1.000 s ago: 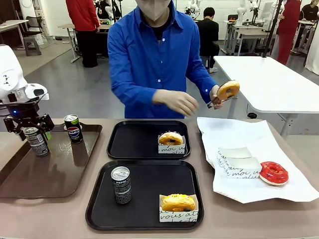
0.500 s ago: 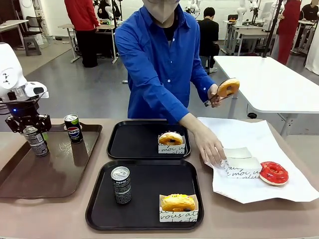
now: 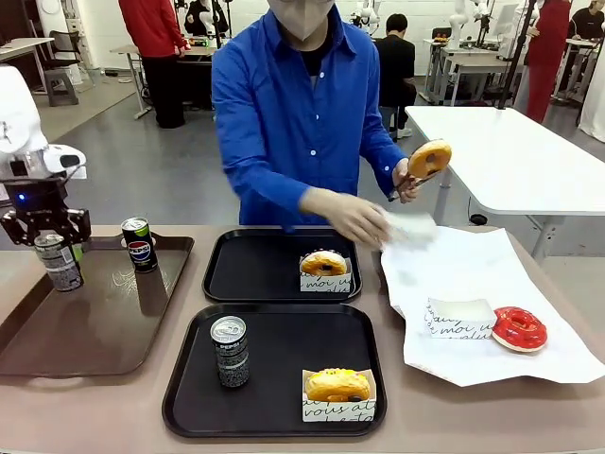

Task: Set up donuts and drinks on trays.
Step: Pick up one Pepsi coke from the Handle tray and place it on the Flat Tray without a Pepsi coke.

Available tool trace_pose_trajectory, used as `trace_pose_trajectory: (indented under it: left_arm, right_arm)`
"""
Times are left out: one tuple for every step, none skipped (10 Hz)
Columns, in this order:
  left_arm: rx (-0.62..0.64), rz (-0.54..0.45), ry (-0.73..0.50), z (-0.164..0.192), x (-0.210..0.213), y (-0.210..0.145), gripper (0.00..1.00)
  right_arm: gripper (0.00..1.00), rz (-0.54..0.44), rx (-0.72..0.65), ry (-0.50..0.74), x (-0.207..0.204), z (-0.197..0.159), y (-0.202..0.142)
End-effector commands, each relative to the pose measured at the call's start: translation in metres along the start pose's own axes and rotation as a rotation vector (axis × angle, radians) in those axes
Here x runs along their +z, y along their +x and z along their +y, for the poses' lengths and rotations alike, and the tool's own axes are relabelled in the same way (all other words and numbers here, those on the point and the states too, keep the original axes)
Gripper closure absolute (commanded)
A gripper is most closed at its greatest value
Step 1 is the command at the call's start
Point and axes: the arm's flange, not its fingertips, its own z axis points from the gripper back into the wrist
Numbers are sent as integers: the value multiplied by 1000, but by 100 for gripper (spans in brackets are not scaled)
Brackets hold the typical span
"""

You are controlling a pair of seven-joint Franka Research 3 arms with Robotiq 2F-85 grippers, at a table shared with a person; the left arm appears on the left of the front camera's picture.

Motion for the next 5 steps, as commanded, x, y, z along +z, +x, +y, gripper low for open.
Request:
trace_pose_trajectory:
  left_arm:
    - [32, 31, 11, -11, 62, -37, 100]
    - [13, 44, -14, -10, 92, -65, 100]
    - [-6, 45, -21, -9, 105, -81, 100]
    - [-38, 42, -26, -8, 113, -94, 100]
    - [-29, 7, -30, -6, 117, -101, 100]
  right_arm:
    - [0, -5, 10, 18, 0, -1, 2]
    - [0, -5, 10, 18, 0, -1, 2]
    - [0, -5, 10, 18, 0, -1, 2]
    - [0, -5, 10, 18, 0, -1, 2]
    - [0, -5, 10, 18, 0, -1, 2]
